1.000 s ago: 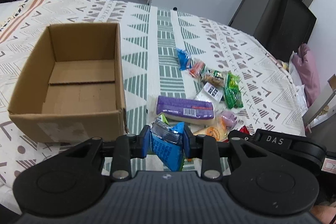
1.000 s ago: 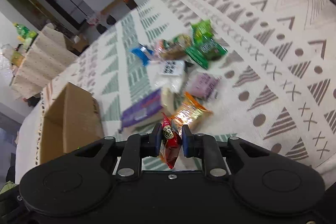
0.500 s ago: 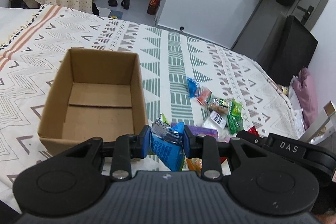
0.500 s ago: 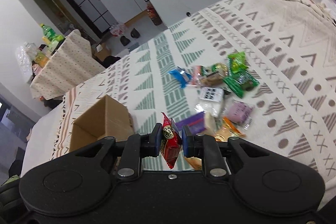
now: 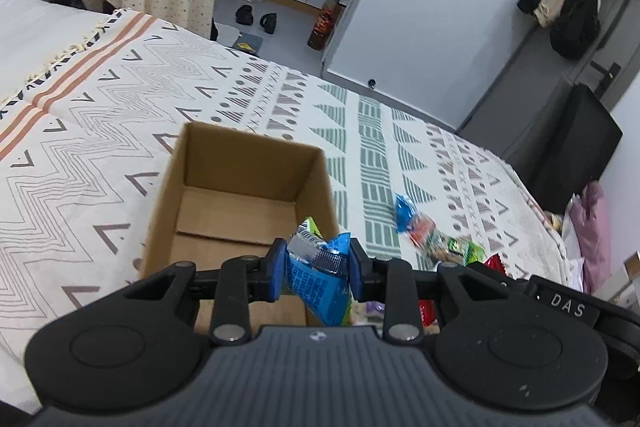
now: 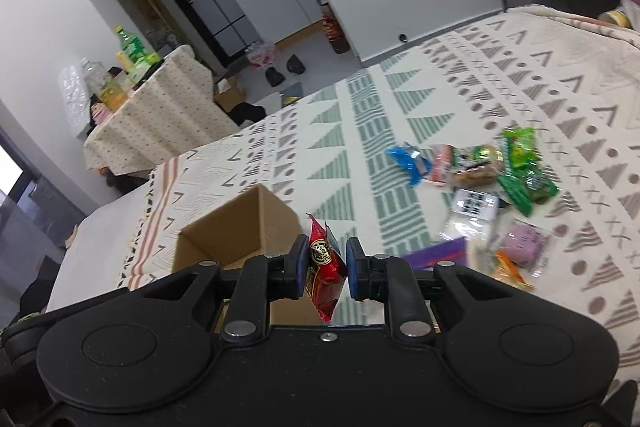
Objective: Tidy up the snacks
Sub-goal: 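Carry both snacks over the box and open both tools to drop them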
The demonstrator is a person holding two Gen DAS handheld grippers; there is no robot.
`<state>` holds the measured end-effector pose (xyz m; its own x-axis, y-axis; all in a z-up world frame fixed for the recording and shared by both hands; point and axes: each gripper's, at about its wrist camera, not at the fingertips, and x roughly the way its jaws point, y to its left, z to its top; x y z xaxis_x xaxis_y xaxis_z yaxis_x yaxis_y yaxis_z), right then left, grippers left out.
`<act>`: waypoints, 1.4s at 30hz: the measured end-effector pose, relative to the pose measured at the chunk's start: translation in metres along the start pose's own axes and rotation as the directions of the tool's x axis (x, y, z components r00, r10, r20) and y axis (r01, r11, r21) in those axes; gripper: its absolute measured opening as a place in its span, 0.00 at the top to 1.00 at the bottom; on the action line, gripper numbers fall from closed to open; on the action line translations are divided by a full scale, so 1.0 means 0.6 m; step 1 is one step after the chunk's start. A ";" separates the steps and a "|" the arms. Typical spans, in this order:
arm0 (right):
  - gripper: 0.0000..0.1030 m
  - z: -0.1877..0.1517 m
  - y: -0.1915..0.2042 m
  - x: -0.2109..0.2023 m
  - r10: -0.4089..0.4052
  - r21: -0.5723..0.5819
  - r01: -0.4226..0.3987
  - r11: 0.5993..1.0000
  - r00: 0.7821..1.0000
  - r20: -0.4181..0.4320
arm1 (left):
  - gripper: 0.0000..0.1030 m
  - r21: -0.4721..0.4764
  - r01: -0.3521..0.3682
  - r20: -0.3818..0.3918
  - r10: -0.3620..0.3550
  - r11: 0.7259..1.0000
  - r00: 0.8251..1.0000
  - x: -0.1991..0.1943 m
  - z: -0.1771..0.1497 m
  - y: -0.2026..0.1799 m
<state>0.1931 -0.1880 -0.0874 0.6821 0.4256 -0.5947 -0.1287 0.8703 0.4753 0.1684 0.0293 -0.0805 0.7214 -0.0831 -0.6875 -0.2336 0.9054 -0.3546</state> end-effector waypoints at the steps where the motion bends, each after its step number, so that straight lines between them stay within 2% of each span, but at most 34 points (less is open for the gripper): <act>1: 0.81 0.000 0.008 0.003 0.006 -0.007 -0.006 1.000 1.000 0.000 | 0.70 -0.015 -0.002 0.004 0.002 1.000 1.000 0.001 0.005 0.008; 8: 0.81 0.003 0.053 0.035 0.055 -0.046 -0.056 0.997 0.998 -0.013 | 0.70 -0.097 -0.023 0.014 0.025 0.995 1.000 0.017 0.036 0.067; 22: 0.81 0.018 0.119 0.120 0.087 -0.066 -0.089 0.994 0.995 -0.039 | 0.69 -0.126 -0.041 0.018 0.043 0.991 0.999 0.076 0.084 0.113; 27: 0.81 0.029 0.138 0.138 0.106 -0.062 -0.109 0.992 0.994 -0.040 | 0.61 -0.149 -0.076 -0.006 0.076 0.986 0.997 0.082 0.095 0.122; 29: 0.81 0.035 0.141 0.143 0.116 -0.050 -0.117 0.992 0.993 -0.028 | 0.48 -0.167 -0.093 -0.012 0.092 0.982 0.996 0.077 0.095 0.127; 32: 0.80 0.043 0.144 0.146 0.146 -0.051 -0.147 0.988 0.989 -0.015 | 0.38 -0.183 -0.119 -0.008 0.120 0.976 0.993 0.065 0.089 0.132; 33: 0.75 0.044 0.146 0.148 0.160 -0.054 -0.161 0.985 0.987 -0.022 | 0.36 -0.184 -0.125 -0.010 0.125 0.975 0.992 0.062 0.087 0.132; 35: 0.59 0.045 0.145 0.147 0.167 -0.054 -0.169 0.984 0.985 -0.032 | 0.29 -0.187 -0.134 -0.018 0.133 0.973 0.991 0.057 0.082 0.132; 36: 0.47 0.045 0.141 0.142 0.170 -0.048 -0.171 0.984 0.985 -0.026 | 0.28 -0.187 -0.138 -0.020 0.137 0.973 0.990 0.055 0.079 0.130; 37: 0.43 0.044 0.135 0.135 0.172 -0.041 -0.172 0.984 0.985 -0.015 | 0.27 -0.186 -0.141 -0.022 0.139 0.972 0.990 0.052 0.077 0.129; 39: 0.42 0.046 0.122 0.120 0.173 -0.029 -0.173 0.984 0.985 -0.006 | 0.24 -0.182 -0.153 -0.026 0.151 0.971 0.988 0.048 0.073 0.124; 42: 0.34 0.046 0.100 0.097 0.144 -0.008 -0.144 0.989 0.989 0.008 | 0.15 -0.185 -0.190 -0.028 0.188 0.964 0.982 0.041 0.068 0.112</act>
<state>0.2451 -0.1179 -0.0755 0.6621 0.5449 -0.5146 -0.2316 0.8018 0.5509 0.1968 0.1052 -0.0956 0.6461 0.0768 -0.7594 -0.4830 0.8116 -0.3288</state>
